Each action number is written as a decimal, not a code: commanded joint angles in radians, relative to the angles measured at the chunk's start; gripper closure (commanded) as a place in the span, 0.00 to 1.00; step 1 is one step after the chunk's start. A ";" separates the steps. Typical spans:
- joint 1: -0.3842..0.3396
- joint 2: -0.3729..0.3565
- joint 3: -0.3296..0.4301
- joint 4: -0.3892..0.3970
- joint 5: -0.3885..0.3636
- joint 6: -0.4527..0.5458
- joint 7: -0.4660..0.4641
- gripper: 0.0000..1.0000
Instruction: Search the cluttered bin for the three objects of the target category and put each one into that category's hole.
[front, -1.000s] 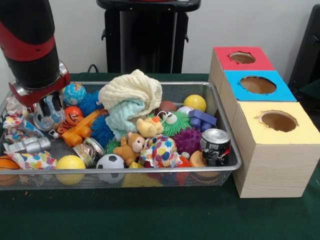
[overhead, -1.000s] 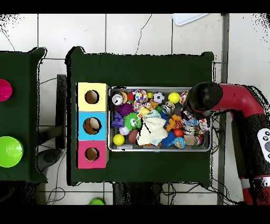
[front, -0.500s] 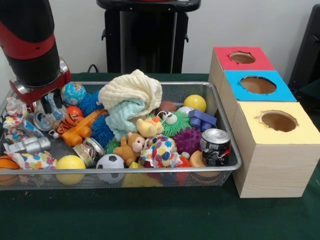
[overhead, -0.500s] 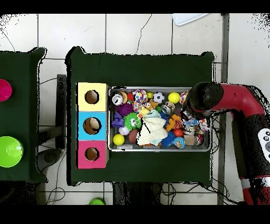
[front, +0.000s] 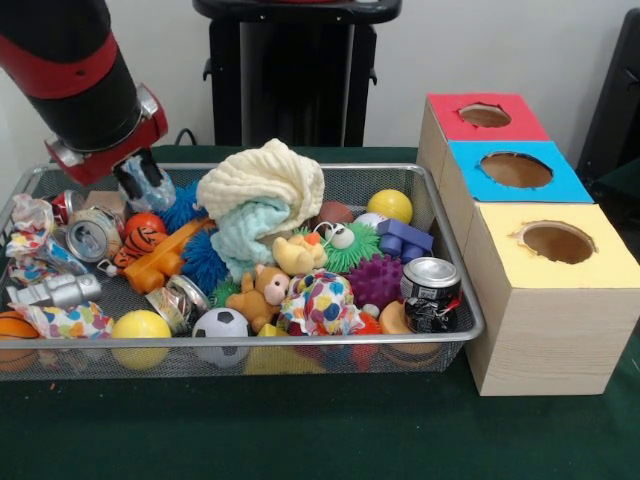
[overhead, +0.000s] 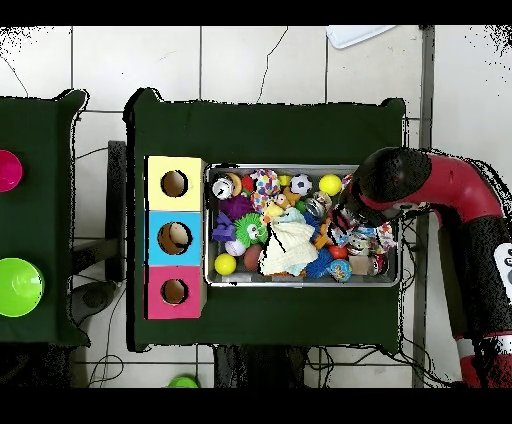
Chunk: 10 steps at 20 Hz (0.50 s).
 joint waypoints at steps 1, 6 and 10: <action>0.024 -0.029 0.016 0.099 0.106 0.129 -0.047 1.00; 0.022 -0.044 0.020 0.158 0.186 0.096 0.010 1.00; 0.022 -0.053 0.001 0.231 0.223 0.014 0.062 1.00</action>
